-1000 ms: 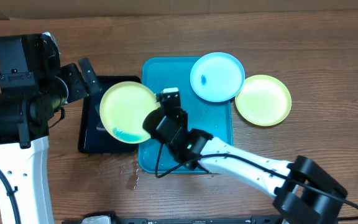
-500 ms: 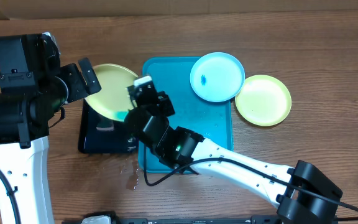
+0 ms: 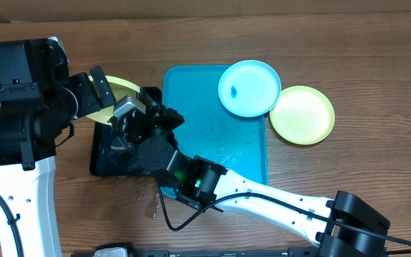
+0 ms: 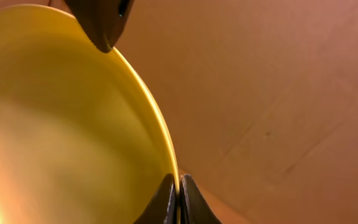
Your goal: Clean dirty plates on tray and stack at the side
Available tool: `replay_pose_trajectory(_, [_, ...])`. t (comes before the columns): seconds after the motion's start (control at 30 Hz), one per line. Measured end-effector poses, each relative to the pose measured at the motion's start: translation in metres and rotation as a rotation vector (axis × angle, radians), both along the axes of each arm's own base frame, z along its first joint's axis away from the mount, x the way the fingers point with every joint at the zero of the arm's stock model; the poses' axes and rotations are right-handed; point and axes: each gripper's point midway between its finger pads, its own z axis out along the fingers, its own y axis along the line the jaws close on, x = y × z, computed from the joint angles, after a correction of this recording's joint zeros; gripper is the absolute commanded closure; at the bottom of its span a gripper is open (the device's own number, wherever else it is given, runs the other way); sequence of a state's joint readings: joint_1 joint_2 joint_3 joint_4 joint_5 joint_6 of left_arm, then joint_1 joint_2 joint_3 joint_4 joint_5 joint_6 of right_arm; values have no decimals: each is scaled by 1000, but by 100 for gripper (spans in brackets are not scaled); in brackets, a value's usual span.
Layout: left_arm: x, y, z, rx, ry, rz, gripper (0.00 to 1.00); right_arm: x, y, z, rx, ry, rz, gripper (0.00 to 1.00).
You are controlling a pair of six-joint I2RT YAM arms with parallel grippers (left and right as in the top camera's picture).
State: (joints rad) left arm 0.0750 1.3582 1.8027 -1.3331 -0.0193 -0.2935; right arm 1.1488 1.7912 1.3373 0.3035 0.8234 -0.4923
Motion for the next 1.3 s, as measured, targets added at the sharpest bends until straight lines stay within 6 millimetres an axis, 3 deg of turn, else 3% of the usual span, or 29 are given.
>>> replay_pose_trajectory(0.5, [-1,1,0,-1,3,4,0,-12,8,4,-115,-57,27,96])
replay_pose_trajectory(0.8, [-1,1,0,-1,3,4,0,-13,9,4,-102,-52,30,96])
replay_pose_trajectory(0.97, [-1,1,0,-1,2,4,0,-13,7,3,-4,-14,12,96])
replay_pose_trajectory(1.1, [-1,1,0,-1,3,4,0,-13,0,-19,70,100,-33,96])
replay_pose_trajectory(1.3, [-1,1,-1,-1,4,4,0,-22,-24,-83,154,373,-148,96])
